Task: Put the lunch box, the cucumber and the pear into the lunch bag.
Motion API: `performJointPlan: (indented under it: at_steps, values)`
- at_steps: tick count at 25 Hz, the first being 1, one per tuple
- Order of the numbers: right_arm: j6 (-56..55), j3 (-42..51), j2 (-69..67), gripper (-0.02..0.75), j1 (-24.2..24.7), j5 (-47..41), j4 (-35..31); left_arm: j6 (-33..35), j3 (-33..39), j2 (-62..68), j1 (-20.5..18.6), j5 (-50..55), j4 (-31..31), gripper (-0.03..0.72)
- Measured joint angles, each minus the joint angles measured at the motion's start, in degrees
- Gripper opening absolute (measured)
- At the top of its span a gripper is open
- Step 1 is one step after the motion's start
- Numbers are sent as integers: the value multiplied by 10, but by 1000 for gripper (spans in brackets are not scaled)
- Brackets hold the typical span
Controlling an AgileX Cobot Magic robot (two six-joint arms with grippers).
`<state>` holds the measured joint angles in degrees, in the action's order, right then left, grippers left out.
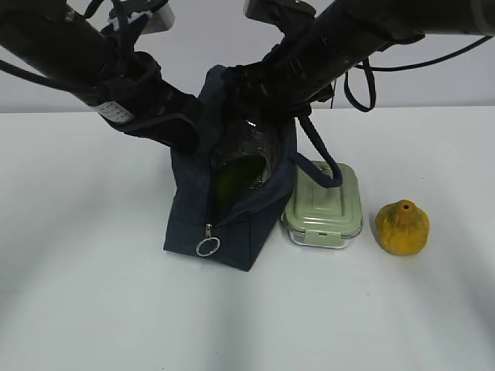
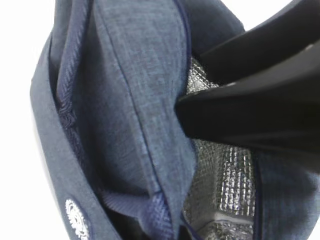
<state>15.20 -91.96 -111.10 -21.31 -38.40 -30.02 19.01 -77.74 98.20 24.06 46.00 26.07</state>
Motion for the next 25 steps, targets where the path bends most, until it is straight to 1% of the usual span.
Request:
performJointPlan:
  at_steps: [3,8,11,14,16,19,22,25]
  values:
    - [0,-2,12,517,0,-5,11,0,0,0,0,1,-3,3]
    - [-39,-3,53,517,9,-26,81,-1,0,0,-7,6,-4,3]
    - [-79,-5,78,517,34,-69,124,-1,0,0,-17,13,-4,3]
    - [-114,-5,87,517,66,-130,181,-1,0,0,-26,18,-5,3]
    - [-130,-5,88,517,82,-192,239,-1,0,0,-28,20,-9,3]
    - [-141,-5,88,504,86,-262,300,-1,0,0,-29,22,-13,3]
    - [-143,-5,88,481,86,-306,327,-1,0,0,-29,22,-15,3]
    - [-144,-5,87,473,86,-316,335,-1,0,0,-29,23,-15,3]
